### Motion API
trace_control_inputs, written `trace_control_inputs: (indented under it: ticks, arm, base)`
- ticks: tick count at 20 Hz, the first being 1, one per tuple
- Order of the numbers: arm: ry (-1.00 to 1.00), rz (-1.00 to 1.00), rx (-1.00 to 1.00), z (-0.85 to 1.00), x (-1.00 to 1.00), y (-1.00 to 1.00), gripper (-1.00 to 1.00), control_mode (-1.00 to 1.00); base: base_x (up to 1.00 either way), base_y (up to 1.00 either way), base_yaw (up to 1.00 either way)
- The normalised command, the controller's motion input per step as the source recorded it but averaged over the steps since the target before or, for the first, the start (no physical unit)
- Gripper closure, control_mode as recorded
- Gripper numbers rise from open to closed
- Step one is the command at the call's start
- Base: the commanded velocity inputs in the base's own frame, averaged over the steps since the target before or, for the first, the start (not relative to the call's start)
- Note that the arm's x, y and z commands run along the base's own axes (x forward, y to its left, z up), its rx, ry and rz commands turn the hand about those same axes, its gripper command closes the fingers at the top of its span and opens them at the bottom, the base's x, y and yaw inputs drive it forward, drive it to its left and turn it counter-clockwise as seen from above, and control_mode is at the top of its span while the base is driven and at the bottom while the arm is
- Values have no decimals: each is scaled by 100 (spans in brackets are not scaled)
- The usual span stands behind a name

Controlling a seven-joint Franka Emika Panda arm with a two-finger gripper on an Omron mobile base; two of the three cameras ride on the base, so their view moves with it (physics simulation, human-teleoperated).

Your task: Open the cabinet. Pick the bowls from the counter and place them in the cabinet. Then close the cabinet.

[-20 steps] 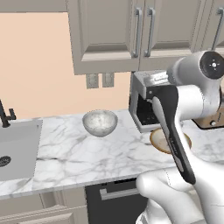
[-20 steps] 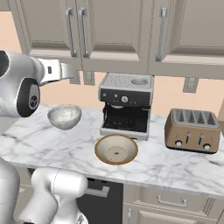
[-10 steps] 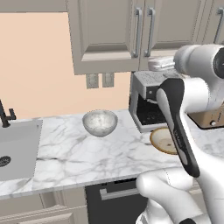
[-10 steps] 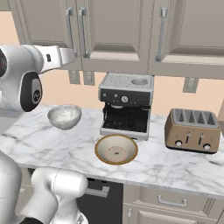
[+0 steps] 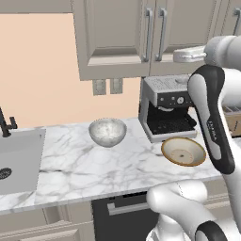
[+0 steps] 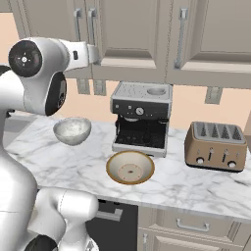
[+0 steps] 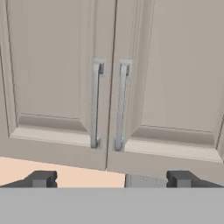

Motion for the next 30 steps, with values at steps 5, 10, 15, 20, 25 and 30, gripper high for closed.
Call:
trace_control_inputs:
  ticks: [5,10,15,20,25,30]
  arm:
    - [2,0,0,5,20,-1,-100,-100]
    - [0,-1,0,0,15,0,-100,-100]
    - [0,-1,0,0,31,0,-100,-100]
    - [0,0,0,-6,47,0,-100,-100]
    - [0,0,0,-12,48,0,-100,-100]
    - [0,0,0,-12,49,0,-100,-100]
  base:
    - [0,0,0]
    - [0,0,0]
    - [0,0,0]
    - [0,0,0]
    - [0,0,0]
    - [0,0,0]
